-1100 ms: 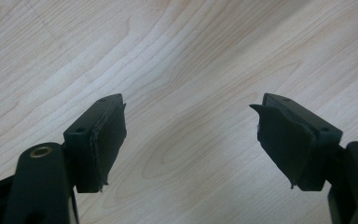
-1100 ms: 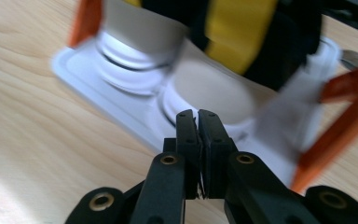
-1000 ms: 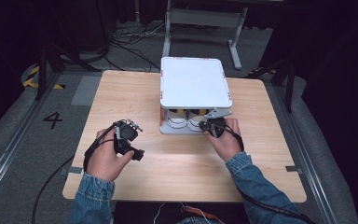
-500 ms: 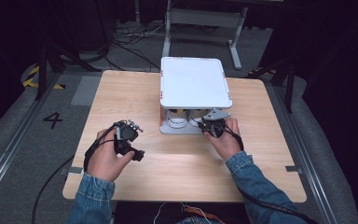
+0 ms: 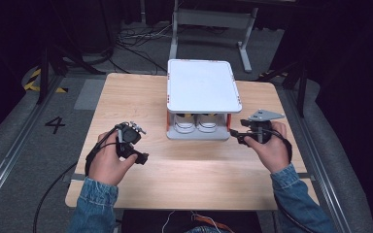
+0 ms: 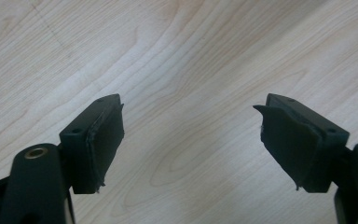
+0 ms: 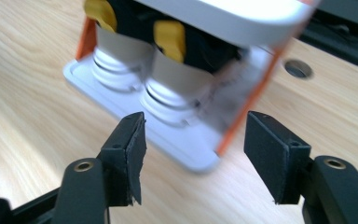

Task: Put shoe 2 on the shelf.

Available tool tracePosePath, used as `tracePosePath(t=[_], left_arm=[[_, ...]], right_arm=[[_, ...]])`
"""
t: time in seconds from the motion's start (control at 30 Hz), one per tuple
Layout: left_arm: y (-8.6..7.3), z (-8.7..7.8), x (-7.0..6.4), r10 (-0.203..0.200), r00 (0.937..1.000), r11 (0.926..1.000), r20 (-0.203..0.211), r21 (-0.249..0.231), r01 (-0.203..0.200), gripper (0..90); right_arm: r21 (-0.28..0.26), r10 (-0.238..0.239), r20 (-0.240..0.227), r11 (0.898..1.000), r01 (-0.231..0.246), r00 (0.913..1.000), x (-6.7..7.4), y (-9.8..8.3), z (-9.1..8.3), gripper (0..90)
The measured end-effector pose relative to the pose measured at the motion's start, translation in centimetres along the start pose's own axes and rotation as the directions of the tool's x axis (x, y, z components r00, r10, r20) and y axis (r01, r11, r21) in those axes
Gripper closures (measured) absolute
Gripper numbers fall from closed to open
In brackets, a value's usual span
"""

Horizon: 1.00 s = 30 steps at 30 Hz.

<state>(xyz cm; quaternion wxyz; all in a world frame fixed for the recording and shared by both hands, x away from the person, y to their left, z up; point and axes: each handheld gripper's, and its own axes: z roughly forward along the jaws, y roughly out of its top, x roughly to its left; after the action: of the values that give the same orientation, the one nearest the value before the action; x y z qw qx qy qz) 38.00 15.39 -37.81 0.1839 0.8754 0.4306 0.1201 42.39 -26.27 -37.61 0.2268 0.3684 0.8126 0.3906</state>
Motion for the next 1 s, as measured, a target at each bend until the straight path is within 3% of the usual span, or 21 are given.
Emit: tracePosePath(t=[0.07, 0.13, 0.23, 0.33, 0.47, 0.53, 0.67, 0.8, 0.93, 1.0], left_arm=[[-0.1, 0.1, 0.2, 0.006, 0.9999, 1.0, -0.009, -0.003, -0.006, 20.7], [-0.1, 0.0, 0.5, 0.006, 1.0, 0.9998, -0.007, -0.016, -0.006, 20.4], [-0.3, 0.0, 1.1, 0.003, 0.9999, 0.9997, -0.01, -0.023, -0.004, 19.6], [-0.6, 0.3, 1.6, 0.002, 0.9999, 0.9999, -0.013, -0.016, -0.002, 18.7], [-1.0, 1.4, 2.0, -0.02, 0.9997, 0.9998, -0.016, -0.007, 0.02, 17.5], [-1.2, 1.8, 2.2, -0.027, 0.9996, 0.9996, -0.011, -0.004, 0.027, 17.7], [-1.6, 2.4, 2.9, -0.037, 0.9991, 0.9991, -0.023, -0.021, 0.036, 17.5], [-2.3, 2.9, 3.7, -0.057, 0.9977, 0.9977, -0.037, -0.038, 0.056, 17.5], [-2.9, 3.7, 4.6, -0.071, 0.9963, 0.9962, -0.048, -0.054, 0.068, 17.5], [-2.9, 3.8, 4.7, -0.072, 0.9961, 0.996, -0.051, -0.057, 0.069, 17.5]], right_arm=[[0.015, 0.0, 0.004, 1.0, 0.0, 1.0, -1.0, -0.5, -1.2, 35.2], [0.01, 0.04, 0.003, 0.999, -0.04, 0.9992, -2.0, -1.1, -2.2, 31.5], [0.017, 0.058, -0.007, 0.998, -0.058, 0.9983, -3.7, -2.3, -3.1, 30.0], [0.039, 0.038, -0.004, 0.999, -0.038, 0.9993, -5.4, -3.5, -4.3, 30.6], [0.046, 0.03, -0.009, 0.998, -0.029, 0.9995, -6.4, -4.5, -5.2, 30.5], [0.077, 0.025, -0.002, 0.997, -0.025, 0.9997, -7.1, -5.5, -5.7, 29.9], [0.082, 0.034, -0.001, 0.996, -0.034, 0.9994, -7.8, -6.8, -5.5, 27.3], [0.105, 0.038, 0.04, 0.994, -0.042, 0.9985, -9.0, -8.7, -4.5, 23.5], [0.069, 0.093, 0.041, 0.993, -0.096, 0.9948, -10.1, -11.0, -3.3, 19.0], [0.066, 0.098, 0.033, 0.993, -0.1, 0.9947, -10.3, -11.4, -3.0, 18.3]])
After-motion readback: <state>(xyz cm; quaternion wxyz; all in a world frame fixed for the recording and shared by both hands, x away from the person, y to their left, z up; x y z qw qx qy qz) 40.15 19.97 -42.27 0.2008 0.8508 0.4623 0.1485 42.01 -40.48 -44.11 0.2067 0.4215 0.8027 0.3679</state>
